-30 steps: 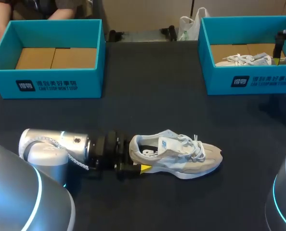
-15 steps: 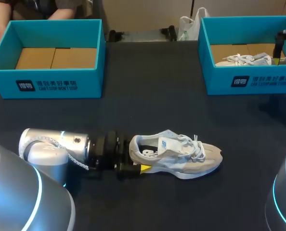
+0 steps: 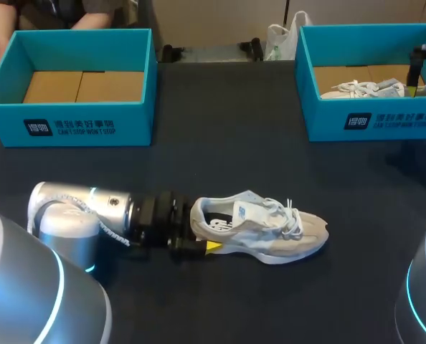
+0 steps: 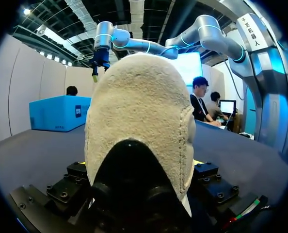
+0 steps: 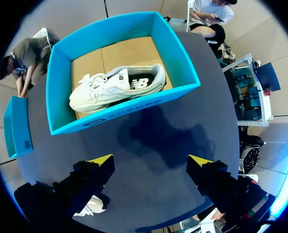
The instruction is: Take the shoe out of the shoebox, open the shoe tongue, remove and reinsert the insole, then place the shoe into the shoebox
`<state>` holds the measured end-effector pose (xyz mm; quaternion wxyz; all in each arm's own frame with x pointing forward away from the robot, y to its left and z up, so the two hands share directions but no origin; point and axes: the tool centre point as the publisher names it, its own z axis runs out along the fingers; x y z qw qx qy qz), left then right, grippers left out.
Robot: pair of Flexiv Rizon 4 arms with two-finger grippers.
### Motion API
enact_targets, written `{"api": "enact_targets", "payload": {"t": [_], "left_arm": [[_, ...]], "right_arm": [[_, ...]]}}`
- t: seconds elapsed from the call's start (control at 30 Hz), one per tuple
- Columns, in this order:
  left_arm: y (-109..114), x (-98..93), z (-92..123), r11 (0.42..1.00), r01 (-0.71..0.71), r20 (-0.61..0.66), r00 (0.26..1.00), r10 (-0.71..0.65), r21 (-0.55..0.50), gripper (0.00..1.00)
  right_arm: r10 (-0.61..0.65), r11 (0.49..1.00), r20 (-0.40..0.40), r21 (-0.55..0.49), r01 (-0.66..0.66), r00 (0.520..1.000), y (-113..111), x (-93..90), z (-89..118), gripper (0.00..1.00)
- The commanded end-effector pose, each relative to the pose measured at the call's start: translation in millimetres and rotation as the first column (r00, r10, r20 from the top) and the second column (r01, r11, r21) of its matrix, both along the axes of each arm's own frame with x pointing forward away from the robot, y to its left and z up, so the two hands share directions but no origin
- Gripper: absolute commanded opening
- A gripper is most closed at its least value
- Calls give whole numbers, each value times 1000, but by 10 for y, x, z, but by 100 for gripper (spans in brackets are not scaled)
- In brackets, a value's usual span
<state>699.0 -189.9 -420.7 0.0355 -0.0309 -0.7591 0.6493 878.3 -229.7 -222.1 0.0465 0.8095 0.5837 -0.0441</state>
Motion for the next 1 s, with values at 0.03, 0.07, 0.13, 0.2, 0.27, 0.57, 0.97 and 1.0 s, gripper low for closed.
{"api": "enact_targets", "payload": {"t": [0.03,0.07,0.13,0.2,0.27,0.57,0.97,1.0], "left_arm": [[21,54,-33,1000,29,-4,1000,-29,2,0],[21,54,-33,1000,29,-4,1000,-29,2,0],[21,54,-33,1000,29,-4,1000,-29,2,0],[21,54,-33,1000,29,-4,1000,-29,2,0],[21,54,-33,1000,29,-4,1000,-29,2,0],[21,54,-33,1000,29,-4,1000,-29,2,0],[21,54,-33,1000,29,-4,1000,-29,2,0],[21,54,-33,1000,29,-4,1000,-29,2,0]], "right_arm": [[0,1000,1,-1,0,1000,2,-3,-1,100],[0,1000,1,-1,0,1000,2,-3,-1,100],[0,1000,1,-1,0,1000,2,-3,-1,100],[0,1000,1,-1,0,1000,2,-3,-1,100],[0,1000,1,-1,0,1000,2,-3,-1,100],[0,1000,1,-1,0,1000,2,-3,-1,100],[-67,997,20,-28,68,998,545,-303,183,100],[-72,997,22,-30,72,997,619,-359,206,100]]}}
